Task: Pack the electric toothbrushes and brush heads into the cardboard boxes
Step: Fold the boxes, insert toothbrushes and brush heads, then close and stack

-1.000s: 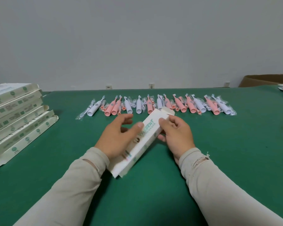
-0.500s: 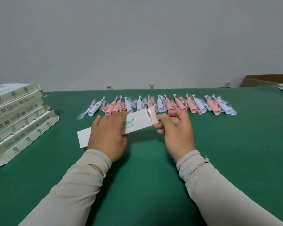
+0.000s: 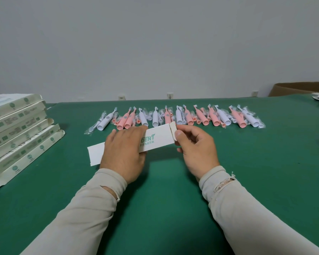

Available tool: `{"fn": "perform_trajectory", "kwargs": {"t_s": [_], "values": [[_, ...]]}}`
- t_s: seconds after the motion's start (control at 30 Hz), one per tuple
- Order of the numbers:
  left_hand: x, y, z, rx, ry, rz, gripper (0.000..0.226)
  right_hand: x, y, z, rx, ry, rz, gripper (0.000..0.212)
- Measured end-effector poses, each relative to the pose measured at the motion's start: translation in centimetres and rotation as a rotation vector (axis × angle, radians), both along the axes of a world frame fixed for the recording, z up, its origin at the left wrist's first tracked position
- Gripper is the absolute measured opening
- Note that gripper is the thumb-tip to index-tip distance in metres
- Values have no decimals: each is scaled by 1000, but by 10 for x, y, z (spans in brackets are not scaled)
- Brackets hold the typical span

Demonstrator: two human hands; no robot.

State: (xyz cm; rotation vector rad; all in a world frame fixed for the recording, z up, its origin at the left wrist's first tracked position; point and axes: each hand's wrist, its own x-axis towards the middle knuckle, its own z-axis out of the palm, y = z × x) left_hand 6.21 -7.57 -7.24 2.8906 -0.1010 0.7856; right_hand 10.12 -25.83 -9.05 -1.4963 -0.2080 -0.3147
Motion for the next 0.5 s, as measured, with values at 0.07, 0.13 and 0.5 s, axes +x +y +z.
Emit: {"fn": "perform_trajectory", "kwargs": {"t_s": [0.07,0.13,0.5], "values": [[0,0,0,-3,-13,0,55,0,0,0,-2,5,-5,18],[0,0,-1,1,-22,-3,54,0,0,0,-22,9,-12,17],[1,0,-4,30,-90,-32,60,-8,3,1,-86,-23,-3,15]]}}
